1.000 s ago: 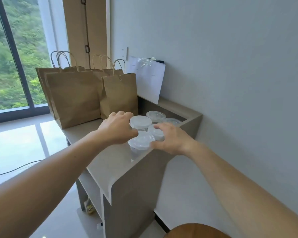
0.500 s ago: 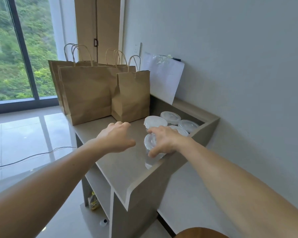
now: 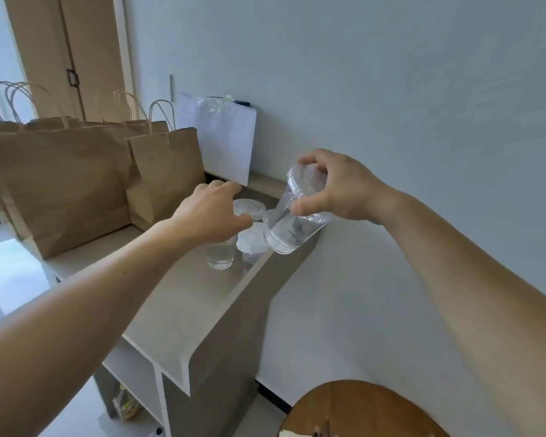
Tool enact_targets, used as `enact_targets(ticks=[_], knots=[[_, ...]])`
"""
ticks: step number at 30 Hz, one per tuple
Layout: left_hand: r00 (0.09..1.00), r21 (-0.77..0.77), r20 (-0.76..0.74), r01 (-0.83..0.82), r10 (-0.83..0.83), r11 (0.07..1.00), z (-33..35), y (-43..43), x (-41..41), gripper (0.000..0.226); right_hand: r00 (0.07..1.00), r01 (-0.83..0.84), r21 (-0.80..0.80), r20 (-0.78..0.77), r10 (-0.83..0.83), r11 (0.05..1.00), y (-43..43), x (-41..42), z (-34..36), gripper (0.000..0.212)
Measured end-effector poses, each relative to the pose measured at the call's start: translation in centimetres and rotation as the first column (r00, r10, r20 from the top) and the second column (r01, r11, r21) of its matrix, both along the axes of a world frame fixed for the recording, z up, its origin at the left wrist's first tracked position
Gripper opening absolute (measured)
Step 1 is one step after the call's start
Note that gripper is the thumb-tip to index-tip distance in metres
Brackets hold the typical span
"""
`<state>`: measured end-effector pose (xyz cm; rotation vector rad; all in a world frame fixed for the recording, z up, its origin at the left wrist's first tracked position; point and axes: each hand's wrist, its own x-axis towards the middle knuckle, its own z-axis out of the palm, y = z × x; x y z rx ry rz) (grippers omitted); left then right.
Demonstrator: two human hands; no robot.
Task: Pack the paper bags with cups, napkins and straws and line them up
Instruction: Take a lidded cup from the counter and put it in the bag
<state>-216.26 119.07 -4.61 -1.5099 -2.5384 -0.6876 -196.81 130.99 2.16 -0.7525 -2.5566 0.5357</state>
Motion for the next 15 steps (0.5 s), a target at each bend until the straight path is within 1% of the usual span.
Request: enact_targets(ticks=[3, 7, 11, 13, 15], knots=[[0.993, -0.031, -0.01, 0.12, -0.12, 0.992, -0.4, 2.9, 3.4, 0.06, 0.991, 0.127, -0.025, 0.048, -0.126, 0.992, 1.0, 5.6, -0.1, 0.085], [0.954, -0.105, -0.013, 0.298, -0.301, 0.949, -2.8, 6.9, 9.4, 0.066, 0.942, 0.322, -0.042, 0.116, -0.316, 0.946, 2.3, 13.1, -2.9, 0.092], [0.887, -0.217, 0.072, 0.46, -0.456, 0.861, -8.3, 10.1, 16.3, 0.072, 0.868, 0.47, -0.062, 0.212, -0.448, 0.881, 3.8, 20.0, -8.8, 0.092], [0.854, -0.308, 0.143, 0.519, -0.5, 0.797, -12.1, 11.1, 19.9, 0.075, 0.827, 0.529, -0.071, 0.265, -0.496, 0.845, 4.5, 23.0, -12.2, 0.092], [0.825, -0.416, 0.222, 0.563, -0.52, 0.714, -16.4, 11.5, 23.3, 0.079, 0.784, 0.584, -0.086, 0.317, -0.534, 0.807, 5.2, 25.7, -15.6, 0.095]])
